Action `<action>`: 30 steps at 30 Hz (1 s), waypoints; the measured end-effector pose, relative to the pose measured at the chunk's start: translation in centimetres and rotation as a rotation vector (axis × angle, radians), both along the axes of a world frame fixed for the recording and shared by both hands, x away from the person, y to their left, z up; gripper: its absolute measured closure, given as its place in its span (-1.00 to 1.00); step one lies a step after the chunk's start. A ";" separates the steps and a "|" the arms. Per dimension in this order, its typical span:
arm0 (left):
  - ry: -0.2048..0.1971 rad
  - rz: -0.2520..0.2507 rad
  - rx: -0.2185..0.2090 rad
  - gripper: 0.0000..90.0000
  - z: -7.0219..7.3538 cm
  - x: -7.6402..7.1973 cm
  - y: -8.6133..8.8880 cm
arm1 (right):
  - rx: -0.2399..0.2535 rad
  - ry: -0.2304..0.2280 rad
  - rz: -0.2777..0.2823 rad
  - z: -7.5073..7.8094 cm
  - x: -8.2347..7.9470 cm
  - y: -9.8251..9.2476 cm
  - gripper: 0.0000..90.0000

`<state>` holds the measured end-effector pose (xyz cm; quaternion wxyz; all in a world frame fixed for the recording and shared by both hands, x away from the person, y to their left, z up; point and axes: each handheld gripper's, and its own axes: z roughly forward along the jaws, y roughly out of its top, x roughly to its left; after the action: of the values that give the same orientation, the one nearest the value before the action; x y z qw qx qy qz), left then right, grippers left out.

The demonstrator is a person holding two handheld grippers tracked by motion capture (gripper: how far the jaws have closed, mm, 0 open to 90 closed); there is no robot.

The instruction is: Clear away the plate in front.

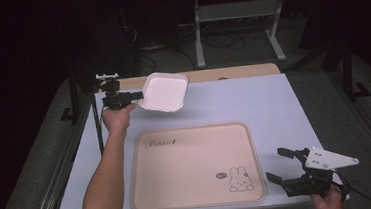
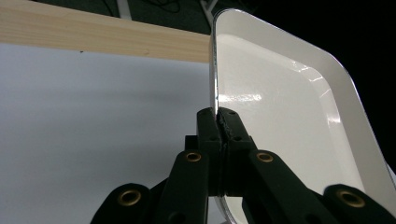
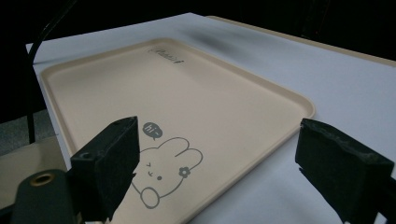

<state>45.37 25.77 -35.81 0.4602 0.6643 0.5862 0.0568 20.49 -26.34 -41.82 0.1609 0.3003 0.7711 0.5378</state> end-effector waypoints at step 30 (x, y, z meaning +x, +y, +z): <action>-0.005 -0.050 -0.018 0.98 1.1 -4.5 -1.2 | 0.006 0.002 -0.006 0.0 0.0 0.0 -0.71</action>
<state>40.91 24.57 -34.72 0.4689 0.6746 0.5687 0.0416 20.52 -26.39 -41.84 0.1608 0.3037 0.7687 0.5394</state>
